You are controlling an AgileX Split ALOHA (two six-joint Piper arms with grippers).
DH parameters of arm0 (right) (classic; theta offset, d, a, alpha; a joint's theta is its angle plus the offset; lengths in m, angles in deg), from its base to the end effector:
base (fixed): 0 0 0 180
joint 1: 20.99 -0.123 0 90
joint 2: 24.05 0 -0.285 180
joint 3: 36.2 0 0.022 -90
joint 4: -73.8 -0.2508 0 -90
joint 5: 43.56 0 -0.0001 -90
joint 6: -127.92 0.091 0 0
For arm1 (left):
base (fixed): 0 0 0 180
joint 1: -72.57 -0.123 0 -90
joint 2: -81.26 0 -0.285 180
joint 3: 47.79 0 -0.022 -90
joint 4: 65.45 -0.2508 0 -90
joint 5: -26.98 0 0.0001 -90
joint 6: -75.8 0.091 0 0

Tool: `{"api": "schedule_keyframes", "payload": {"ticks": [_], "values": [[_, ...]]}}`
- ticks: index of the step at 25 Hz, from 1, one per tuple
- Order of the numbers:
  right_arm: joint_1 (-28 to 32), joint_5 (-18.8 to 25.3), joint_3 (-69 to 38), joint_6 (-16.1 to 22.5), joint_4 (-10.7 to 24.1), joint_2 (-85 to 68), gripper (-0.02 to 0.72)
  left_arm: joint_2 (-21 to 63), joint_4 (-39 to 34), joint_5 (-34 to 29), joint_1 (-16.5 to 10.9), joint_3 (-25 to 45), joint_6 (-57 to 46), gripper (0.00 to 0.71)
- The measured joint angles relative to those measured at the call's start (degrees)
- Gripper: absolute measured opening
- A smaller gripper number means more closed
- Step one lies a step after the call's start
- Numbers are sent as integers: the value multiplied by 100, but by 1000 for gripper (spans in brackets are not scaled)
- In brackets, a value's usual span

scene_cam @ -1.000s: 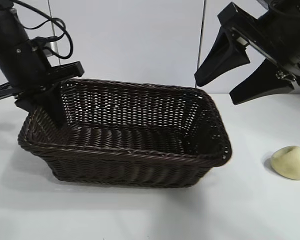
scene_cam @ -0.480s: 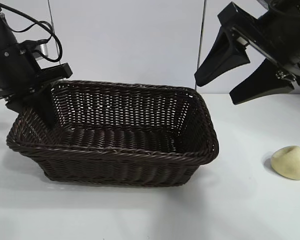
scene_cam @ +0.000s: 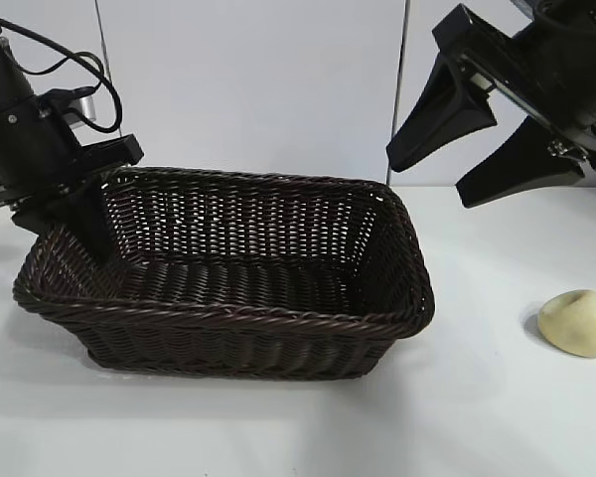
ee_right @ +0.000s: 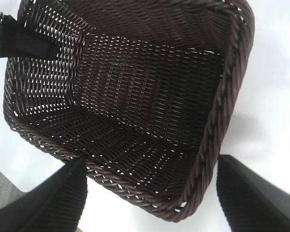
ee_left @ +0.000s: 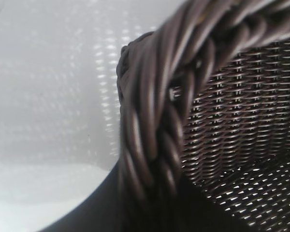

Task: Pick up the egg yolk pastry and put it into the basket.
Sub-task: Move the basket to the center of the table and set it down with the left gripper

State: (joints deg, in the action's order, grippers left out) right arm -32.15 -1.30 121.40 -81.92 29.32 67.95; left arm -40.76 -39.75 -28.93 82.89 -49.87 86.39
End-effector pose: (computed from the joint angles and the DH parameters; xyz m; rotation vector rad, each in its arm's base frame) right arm 0.2768 0.0984 0.2566 -0.2984 2.5448 0.7452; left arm 0.3775 -0.1020 0.1742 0.1870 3.0092 -0.5791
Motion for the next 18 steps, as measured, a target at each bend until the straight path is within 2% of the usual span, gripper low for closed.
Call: {"api": "schedule_keyframes", "payload": {"ticks": [7, 10, 12, 16, 18], "values": [[0, 5, 0, 0, 0, 0, 537, -172, 44, 10, 0, 0, 0, 103], [0, 5, 0, 0, 0, 0, 537, -172, 107, 10, 0, 0, 0, 161], [0, 5, 0, 0, 0, 0, 537, -172, 158, 5, 0, 0, 0, 252], [0, 5, 0, 0, 0, 0, 537, -172, 187, -81, 0, -20, 129, 496], [0, 5, 0, 0, 0, 0, 537, -172, 194, -191, 0, -85, 149, 561]]}}
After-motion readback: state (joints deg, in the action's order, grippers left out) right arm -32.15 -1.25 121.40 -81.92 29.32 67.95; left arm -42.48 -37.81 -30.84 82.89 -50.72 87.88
